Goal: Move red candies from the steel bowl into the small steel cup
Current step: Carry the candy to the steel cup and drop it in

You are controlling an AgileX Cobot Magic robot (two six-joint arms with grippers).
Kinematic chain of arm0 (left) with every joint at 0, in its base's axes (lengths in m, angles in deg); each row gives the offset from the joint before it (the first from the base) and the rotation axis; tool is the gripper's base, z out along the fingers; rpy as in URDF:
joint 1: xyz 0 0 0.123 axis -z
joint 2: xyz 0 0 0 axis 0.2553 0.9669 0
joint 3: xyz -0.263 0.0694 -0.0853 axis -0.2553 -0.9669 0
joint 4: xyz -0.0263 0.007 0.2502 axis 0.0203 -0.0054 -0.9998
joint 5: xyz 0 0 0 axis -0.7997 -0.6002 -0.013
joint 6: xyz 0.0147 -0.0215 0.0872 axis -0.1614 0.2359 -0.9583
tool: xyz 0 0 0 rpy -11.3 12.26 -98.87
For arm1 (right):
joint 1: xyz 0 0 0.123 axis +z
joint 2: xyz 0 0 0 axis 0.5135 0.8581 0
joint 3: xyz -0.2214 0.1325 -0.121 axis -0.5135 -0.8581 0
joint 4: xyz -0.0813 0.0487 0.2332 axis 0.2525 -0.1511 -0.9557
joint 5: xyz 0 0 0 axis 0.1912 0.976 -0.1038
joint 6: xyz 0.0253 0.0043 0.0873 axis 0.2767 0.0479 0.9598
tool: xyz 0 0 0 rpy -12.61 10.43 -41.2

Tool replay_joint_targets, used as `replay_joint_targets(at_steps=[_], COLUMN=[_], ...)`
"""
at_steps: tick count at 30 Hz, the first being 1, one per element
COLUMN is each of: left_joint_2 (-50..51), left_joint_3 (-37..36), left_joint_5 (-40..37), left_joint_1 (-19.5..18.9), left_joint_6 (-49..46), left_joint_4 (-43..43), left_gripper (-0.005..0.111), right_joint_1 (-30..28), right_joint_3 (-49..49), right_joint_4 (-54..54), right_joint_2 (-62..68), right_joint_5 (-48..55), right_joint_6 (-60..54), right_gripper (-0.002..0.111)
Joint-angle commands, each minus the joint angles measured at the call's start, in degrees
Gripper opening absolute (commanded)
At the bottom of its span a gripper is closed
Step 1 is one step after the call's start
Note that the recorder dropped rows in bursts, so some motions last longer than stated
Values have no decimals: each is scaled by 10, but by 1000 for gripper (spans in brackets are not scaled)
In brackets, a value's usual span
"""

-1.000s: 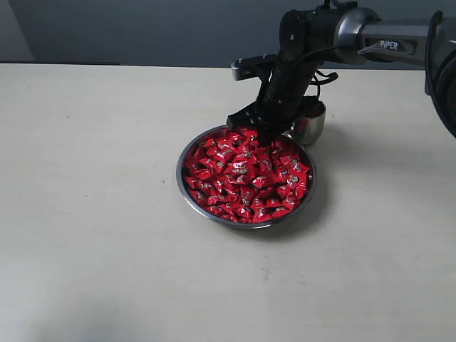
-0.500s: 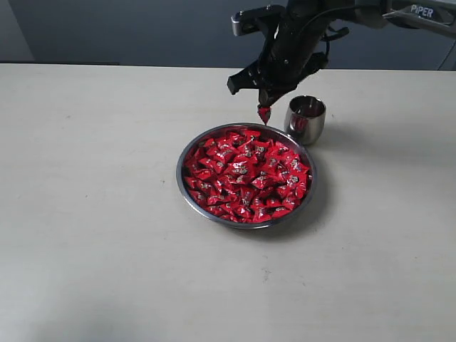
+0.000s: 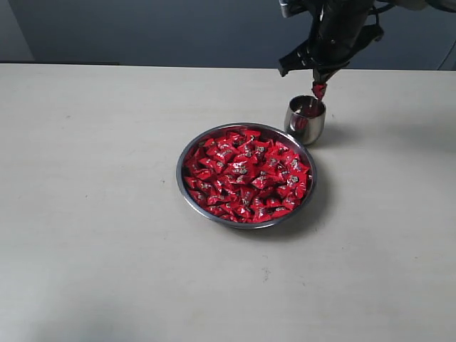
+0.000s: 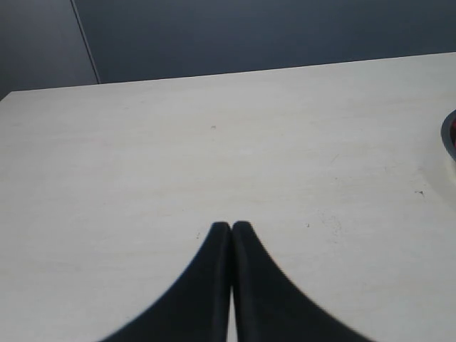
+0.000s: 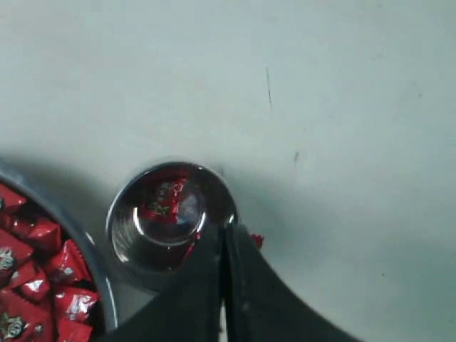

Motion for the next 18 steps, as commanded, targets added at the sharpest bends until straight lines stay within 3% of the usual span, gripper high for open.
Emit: replay_joint_targets(at_steps=[1,18], left_joint_2=[-3,-3], left_joint_3=[-1,-1], left_joint_5=[5,5], left_joint_1=[0,0], left_joint_6=[1,1], left_joint_4=[-1,-1], left_gripper=[0,0], right_joint_1=[-15,-16], right_joint_3=[4,4], right_joint_4=[-65,-62], right_joint_2=[-6,36], right_joint_5=[-29,-66], right_joint_6=[-40,-44], right_gripper=[-1,-1])
